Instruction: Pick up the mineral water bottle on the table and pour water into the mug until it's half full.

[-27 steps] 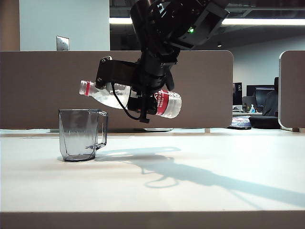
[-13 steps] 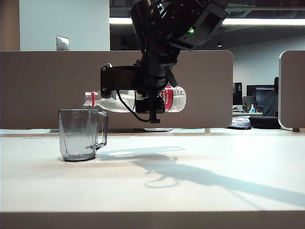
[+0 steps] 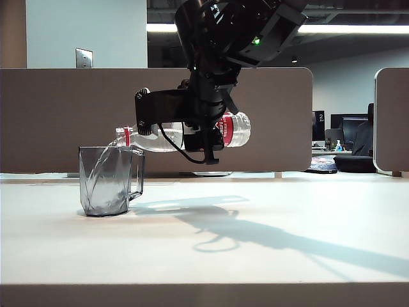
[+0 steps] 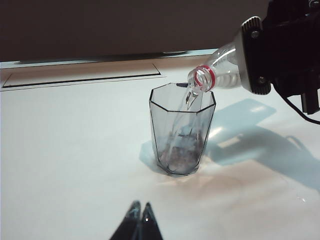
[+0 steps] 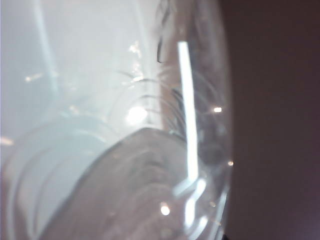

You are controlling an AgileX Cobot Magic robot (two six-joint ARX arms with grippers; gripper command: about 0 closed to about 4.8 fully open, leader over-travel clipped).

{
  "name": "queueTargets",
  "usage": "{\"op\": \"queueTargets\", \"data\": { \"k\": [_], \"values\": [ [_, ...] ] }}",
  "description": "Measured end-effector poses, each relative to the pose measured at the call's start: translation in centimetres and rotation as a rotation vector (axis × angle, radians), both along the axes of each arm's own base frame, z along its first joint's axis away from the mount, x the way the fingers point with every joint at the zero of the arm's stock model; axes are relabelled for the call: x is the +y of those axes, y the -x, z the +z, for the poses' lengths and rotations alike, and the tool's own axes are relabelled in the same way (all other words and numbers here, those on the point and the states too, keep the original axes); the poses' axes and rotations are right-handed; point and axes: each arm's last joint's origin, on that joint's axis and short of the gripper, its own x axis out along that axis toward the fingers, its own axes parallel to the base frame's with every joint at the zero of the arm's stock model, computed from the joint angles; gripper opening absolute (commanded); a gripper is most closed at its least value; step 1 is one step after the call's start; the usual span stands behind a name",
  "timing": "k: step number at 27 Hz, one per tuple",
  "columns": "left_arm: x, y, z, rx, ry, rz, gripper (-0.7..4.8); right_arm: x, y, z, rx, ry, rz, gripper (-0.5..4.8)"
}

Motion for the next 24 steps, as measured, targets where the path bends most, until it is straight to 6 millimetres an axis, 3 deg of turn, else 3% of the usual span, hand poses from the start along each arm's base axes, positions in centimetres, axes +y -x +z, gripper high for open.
{"op": "queueTargets", "data": {
  "k": [24],
  "values": [
    [0.0, 0.0, 0.0, 0.0, 0.0, 0.0, -0.05, 0.08, -0.13, 0.42, -0.047, 0.035, 0.015, 2.74]
  ]
}}
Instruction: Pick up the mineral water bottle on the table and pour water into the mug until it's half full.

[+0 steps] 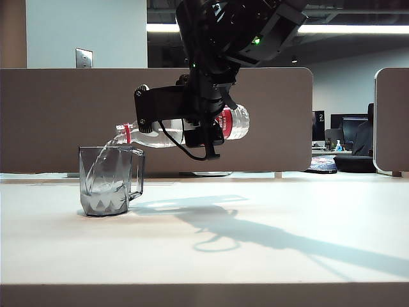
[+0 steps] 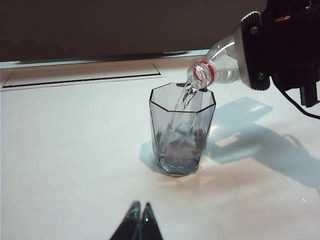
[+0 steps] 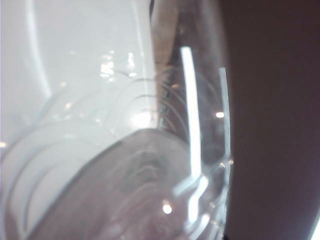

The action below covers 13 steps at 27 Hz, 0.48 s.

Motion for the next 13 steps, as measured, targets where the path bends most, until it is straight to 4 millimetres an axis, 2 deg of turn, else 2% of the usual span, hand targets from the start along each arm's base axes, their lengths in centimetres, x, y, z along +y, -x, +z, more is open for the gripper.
{"op": "queueTargets", "data": {
  "k": [13],
  "values": [
    [0.0, 0.0, 0.0, 0.0, 0.0, 0.0, -0.05, -0.04, -0.04, 0.09, -0.011, 0.003, -0.016, 2.74]
  ]
}}
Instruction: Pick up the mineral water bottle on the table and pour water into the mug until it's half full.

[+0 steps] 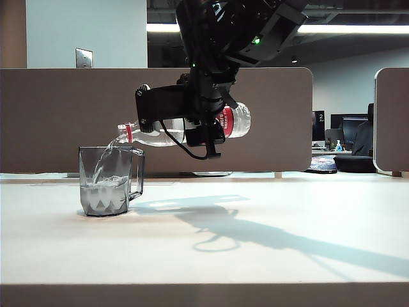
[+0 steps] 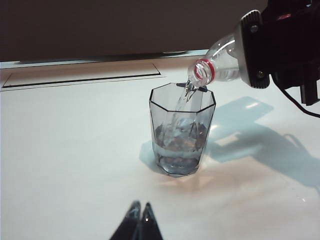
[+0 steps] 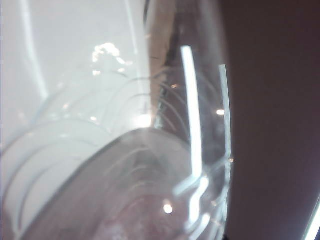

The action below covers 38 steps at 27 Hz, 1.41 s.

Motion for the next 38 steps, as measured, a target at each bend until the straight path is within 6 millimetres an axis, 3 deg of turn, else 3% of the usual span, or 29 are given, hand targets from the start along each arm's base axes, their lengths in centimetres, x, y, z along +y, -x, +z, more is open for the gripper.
{"op": "queueTargets", "data": {
  "k": [11, 25, 31, 38],
  "values": [
    [0.0, 0.0, 0.0, 0.0, 0.0, 0.0, -0.05, 0.0, 0.0, 0.0, 0.001, -0.004, 0.002, 2.73],
    [0.0, 0.0, 0.0, 0.0, 0.0, 0.0, -0.05, 0.0, 0.3, -0.8, 0.125, -0.245, -0.062, 2.73],
    [0.0, 0.0, 0.0, 0.0, 0.0, 0.0, -0.05, 0.1, 0.5, -0.5, 0.185, -0.466, -0.103, 2.73],
    [0.0, 0.0, 0.0, 0.0, 0.0, 0.0, -0.05, -0.3, 1.3, 2.0, 0.262, -0.809, -0.144, 2.73]
  ]
}}
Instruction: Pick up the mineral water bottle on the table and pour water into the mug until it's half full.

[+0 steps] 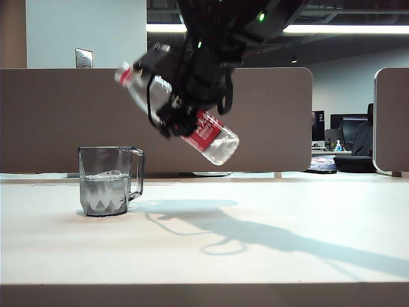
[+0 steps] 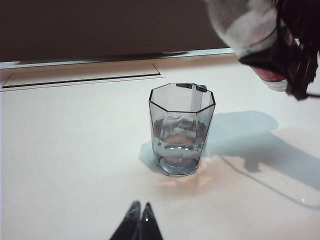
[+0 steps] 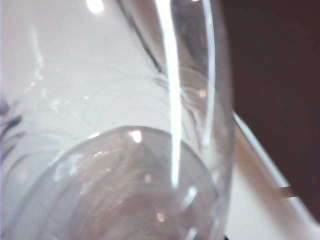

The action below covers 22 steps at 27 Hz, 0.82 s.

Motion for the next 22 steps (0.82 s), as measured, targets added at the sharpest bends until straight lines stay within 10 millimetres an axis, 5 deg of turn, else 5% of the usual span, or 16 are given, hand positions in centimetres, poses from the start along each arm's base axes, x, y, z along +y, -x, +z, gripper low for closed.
{"op": "queueTargets", "data": {
  "k": [11, 22],
  "values": [
    [0.0, 0.2, 0.3, -0.035, 0.01, -0.001, -0.05, -4.0, -1.8, -0.2, 0.299, -0.469, 0.046, 2.73],
    [0.0, 0.2, 0.3, -0.032, 0.009, -0.001, -0.05, -8.8, -0.7, -5.7, 0.28, -0.777, 0.115, 2.72]
  ]
}}
